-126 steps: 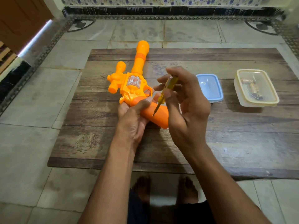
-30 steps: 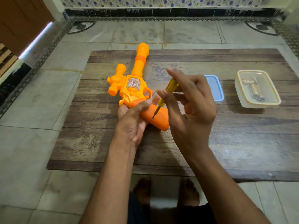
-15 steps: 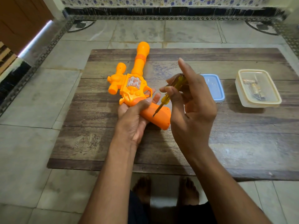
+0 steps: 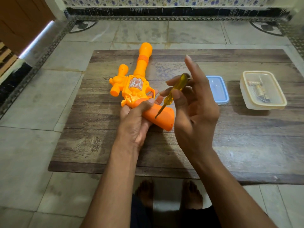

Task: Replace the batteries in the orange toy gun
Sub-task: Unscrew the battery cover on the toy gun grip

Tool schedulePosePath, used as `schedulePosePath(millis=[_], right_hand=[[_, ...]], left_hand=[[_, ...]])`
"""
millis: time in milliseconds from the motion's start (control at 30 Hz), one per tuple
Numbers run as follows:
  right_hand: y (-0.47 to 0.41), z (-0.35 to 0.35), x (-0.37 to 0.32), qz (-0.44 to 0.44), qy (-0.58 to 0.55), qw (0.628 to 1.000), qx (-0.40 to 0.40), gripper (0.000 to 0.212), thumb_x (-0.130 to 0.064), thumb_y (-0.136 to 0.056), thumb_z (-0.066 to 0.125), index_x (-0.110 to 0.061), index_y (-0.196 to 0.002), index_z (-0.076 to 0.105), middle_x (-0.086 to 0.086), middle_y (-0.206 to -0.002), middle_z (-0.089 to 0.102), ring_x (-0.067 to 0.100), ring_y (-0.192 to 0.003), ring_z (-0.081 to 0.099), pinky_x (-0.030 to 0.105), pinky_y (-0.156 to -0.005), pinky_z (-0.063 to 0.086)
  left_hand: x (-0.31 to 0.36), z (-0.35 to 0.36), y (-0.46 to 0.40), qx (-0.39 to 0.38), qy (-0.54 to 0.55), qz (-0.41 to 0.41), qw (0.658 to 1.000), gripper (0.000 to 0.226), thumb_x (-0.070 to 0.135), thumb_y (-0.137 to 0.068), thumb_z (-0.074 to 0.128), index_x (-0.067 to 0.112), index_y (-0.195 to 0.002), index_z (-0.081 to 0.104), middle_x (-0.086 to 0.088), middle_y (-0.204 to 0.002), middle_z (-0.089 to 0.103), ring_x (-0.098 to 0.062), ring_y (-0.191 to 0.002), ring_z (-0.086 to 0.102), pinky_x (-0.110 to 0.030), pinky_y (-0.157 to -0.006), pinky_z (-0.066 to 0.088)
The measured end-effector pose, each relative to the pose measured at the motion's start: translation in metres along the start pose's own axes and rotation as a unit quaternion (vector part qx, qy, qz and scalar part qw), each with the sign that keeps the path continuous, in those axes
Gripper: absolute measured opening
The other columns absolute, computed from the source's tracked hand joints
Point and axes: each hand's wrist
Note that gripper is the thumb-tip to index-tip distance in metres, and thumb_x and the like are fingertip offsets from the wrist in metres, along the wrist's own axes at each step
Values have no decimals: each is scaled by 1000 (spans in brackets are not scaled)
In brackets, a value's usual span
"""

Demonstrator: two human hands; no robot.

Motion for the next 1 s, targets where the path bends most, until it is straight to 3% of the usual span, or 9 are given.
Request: schedulePosePath(millis=[167, 300, 500, 567, 833, 1000], right_hand=[[0, 0, -1, -10, -6, 1000, -8, 40, 11, -99, 51, 10, -140, 51, 16, -113, 65, 31, -95, 71, 53, -83, 57], [1, 1, 0, -9, -15, 1000, -6, 40, 13, -100, 50, 10, -140, 50, 18, -113, 64, 33, -92, 73, 54, -83, 57], [1, 2, 3, -7, -10, 1000, -9, 41, 12, -100, 50, 10, -141, 49, 17, -114, 65, 37, -93, 71, 54, -82, 56], [1, 2, 2, -4, -10, 1000, -9, 42, 13, -99, 49, 9, -141, 49, 17, -114, 65, 37, -93, 71, 54, -83, 57], [2, 1, -1, -5, -14, 1000, -4, 40, 11, -99, 49, 10, -140, 50, 18, -115, 65, 38, -97, 71, 52, -85, 58], [2, 0, 0, -1, -18, 1000, 7, 39, 12, -101, 50, 10, -139, 51, 18, -115, 65, 37, -96, 71, 52, -84, 58]], left_hand=[[-2, -4, -3, -5, 13, 3, 1000, 56, -10, -93, 56, -1, -146, 44, -27, -128, 66, -32, -101, 74, -51, -91, 59], [-3, -5, -5, 3, 35, 3, 999, 68, 2, -84, 66, -4, -148, 42, -28, -134, 62, -34, -112, 70, -51, -96, 57], [-5, -9, -9, 9, 28, -2, 1000, 72, 7, -80, 67, -6, -147, 43, -24, -121, 69, -36, -118, 65, -57, -109, 46], [-5, -10, -10, 9, 22, -5, 1000, 71, 7, -81, 66, -6, -146, 44, -27, -125, 67, -40, -125, 62, -58, -111, 43], [-5, -13, -11, 1, 18, -7, 1000, 72, 4, -82, 65, -4, -149, 40, -22, -120, 70, -34, -116, 64, -54, -107, 48], [-5, -14, -12, -4, 16, -6, 1000, 69, 3, -86, 63, -1, -150, 39, -29, -137, 60, -41, -130, 58, -58, -107, 47]])
Point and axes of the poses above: each hand's wrist, its own y-axis away from the middle knuckle, its own z-axis out of the palm, x = y × z
